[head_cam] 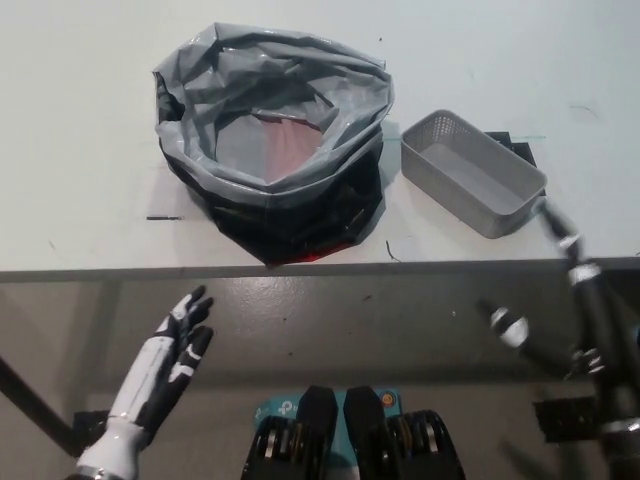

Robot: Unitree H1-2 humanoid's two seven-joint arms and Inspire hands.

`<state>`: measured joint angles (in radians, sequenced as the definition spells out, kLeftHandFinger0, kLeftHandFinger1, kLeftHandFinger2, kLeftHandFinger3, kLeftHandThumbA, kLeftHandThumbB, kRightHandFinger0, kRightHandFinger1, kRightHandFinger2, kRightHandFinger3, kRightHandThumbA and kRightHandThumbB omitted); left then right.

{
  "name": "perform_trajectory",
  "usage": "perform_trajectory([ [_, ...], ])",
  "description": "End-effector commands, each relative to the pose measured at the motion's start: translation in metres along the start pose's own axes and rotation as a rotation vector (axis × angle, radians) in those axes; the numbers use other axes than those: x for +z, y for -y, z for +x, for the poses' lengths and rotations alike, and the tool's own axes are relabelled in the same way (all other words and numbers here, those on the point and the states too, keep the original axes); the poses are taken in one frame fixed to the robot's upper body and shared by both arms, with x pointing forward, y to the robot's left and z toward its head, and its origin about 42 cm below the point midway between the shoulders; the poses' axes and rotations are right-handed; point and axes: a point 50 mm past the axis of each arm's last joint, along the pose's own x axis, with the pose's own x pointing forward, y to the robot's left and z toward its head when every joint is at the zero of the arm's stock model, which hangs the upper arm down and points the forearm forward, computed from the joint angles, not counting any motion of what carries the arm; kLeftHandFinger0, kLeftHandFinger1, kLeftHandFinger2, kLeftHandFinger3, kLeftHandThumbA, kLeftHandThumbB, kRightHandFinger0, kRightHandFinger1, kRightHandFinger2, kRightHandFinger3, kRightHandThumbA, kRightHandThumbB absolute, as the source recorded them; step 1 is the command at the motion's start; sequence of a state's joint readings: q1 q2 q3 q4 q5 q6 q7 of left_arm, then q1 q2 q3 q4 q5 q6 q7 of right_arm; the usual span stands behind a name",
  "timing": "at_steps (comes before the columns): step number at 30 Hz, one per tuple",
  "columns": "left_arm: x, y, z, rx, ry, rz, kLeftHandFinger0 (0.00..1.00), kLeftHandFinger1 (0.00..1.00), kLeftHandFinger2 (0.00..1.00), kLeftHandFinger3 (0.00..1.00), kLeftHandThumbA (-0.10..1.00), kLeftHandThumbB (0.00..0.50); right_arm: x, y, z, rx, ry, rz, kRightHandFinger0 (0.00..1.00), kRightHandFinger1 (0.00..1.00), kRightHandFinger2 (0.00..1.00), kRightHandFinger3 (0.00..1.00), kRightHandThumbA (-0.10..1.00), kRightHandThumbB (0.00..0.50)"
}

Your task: Use the right hand to pick up a small rectangular container and put it into a plastic bag and lift the bag

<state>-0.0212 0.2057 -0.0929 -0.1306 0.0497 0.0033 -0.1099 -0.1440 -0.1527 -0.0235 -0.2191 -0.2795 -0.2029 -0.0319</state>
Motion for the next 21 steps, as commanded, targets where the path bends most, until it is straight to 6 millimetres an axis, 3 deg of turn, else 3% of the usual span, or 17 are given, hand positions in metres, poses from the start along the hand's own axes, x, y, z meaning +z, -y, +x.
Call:
perform_trajectory([
  [1, 0.012, 0.007, 0.007, -0.049, 0.069, 0.029, 1.0, 1.0, 1.0, 1.0, 0.92, 0.241, 0.035, 0.036, 0.042, -0.059, 0.051, -0.145, 1.0, 1.0, 1.0, 1.0, 0.75, 0.224],
  [2, 0.012, 0.008, 0.007, -0.052, 0.072, 0.029, 1.0, 1.0, 1.0, 1.0, 0.91, 0.244, 0.041, 0.044, 0.059, -0.027, -0.001, -0.179, 1.0, 1.0, 1.0, 1.0, 0.85, 0.263],
  [4, 0.011, 0.009, 0.007, -0.055, 0.076, 0.024, 1.0, 1.0, 1.0, 1.0, 0.91, 0.246, 0.047, 0.052, 0.072, 0.0, -0.034, -0.239, 1.0, 1.0, 1.0, 1.0, 0.96, 0.275],
  [5, 0.012, 0.01, 0.008, -0.059, 0.076, 0.025, 1.0, 1.0, 1.0, 1.0, 0.91, 0.246, 0.055, 0.063, 0.099, 0.037, -0.061, -0.285, 1.0, 1.0, 1.0, 1.0, 1.0, 0.295],
  [10, 0.012, 0.011, 0.008, -0.061, 0.072, 0.026, 1.0, 1.0, 1.0, 1.0, 0.9, 0.254, 0.069, 0.077, 0.151, 0.135, -0.113, -0.392, 1.0, 1.0, 1.0, 1.0, 1.0, 0.296],
  [11, 0.012, 0.011, 0.008, -0.061, 0.073, 0.029, 1.0, 1.0, 1.0, 1.0, 0.91, 0.255, 0.075, 0.08, 0.176, 0.205, -0.142, -0.423, 1.0, 1.0, 1.0, 1.0, 1.0, 0.346],
  [14, 0.01, 0.009, 0.003, -0.057, 0.064, 0.03, 1.0, 1.0, 1.0, 1.0, 0.9, 0.257, 0.081, 0.078, 0.218, 0.338, -0.201, -0.514, 1.0, 1.0, 1.0, 1.0, 1.0, 0.354],
  [16, 0.008, 0.009, 0.003, -0.056, 0.062, 0.024, 1.0, 1.0, 1.0, 1.0, 0.9, 0.265, 0.085, 0.07, 0.253, 0.428, -0.25, -0.576, 1.0, 1.0, 1.0, 1.0, 1.0, 0.395],
  [20, 0.006, 0.006, 0.0, -0.053, 0.05, 0.027, 1.0, 1.0, 1.0, 1.0, 0.9, 0.269, 0.086, 0.053, 0.283, 0.533, -0.313, -0.594, 1.0, 1.0, 1.0, 1.0, 1.0, 0.424],
  [21, 0.005, 0.005, -0.001, -0.052, 0.05, 0.036, 1.0, 1.0, 1.0, 1.0, 0.9, 0.259, 0.085, 0.043, 0.299, 0.585, -0.361, -0.621, 1.0, 1.0, 1.0, 1.0, 1.0, 0.443],
])
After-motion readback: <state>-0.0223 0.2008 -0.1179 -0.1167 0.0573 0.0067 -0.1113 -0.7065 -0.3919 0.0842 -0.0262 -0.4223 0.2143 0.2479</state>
